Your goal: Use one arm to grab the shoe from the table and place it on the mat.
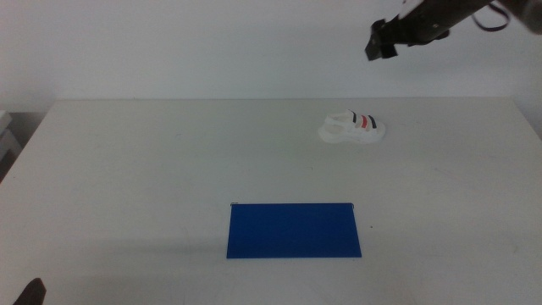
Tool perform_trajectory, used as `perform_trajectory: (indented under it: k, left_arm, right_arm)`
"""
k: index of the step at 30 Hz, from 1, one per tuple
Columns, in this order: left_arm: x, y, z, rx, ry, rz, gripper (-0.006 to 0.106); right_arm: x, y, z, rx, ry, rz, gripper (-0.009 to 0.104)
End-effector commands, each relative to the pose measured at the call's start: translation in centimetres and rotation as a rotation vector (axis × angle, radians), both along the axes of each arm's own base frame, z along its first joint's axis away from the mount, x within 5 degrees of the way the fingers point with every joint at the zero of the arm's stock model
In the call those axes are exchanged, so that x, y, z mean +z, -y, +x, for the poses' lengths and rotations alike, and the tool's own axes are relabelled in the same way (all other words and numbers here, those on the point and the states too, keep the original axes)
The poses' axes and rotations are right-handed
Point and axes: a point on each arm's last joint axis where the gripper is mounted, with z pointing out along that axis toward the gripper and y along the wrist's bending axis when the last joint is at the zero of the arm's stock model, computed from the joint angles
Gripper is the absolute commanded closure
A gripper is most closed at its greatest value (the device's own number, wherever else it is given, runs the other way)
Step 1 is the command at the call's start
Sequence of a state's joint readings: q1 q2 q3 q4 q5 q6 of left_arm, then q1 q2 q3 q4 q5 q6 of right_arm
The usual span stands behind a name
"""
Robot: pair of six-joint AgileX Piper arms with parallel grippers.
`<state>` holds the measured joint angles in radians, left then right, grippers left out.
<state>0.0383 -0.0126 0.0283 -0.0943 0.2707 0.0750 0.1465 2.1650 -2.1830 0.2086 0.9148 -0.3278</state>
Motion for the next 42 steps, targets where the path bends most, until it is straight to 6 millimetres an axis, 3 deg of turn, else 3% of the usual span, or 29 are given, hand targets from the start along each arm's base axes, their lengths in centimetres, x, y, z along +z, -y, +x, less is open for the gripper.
perform_trajectory:
  k: [1, 11, 18, 27, 34, 42]
  left_arm:
    - [0.5, 0.0, 0.1, 0.004, 0.086, -0.010, 0.007]
    - [0.5, 0.0, 0.1, 0.004, 0.086, -0.010, 0.007]
    - [0.5, 0.0, 0.1, 0.004, 0.086, -0.010, 0.007]
    - [0.5, 0.0, 0.1, 0.004, 0.086, -0.010, 0.007]
    - [0.5, 0.0, 0.1, 0.004, 0.086, -0.010, 0.007]
    - [0.5, 0.0, 0.1, 0.004, 0.086, -0.010, 0.007]
  right_arm:
    - [3.9, -0.5, -0.2, 0.086, 0.138, -0.032, 0.017]
    - [-0.9, -1.5, 1.3, 0.652, 0.118, -0.440, 0.017]
    - [-2.0, -1.7, 0.7, 0.980, 0.147, -0.612, 0.017]
    - [-2.6, -2.1, 0.9, 0.957, 0.135, -0.566, 0.017]
    - [-4.8, -3.5, 1.3, 0.928, 0.081, -0.458, 0.017]
    - [-7.1, -3.9, 2.5, 0.913, 0.097, -0.465, 0.017]
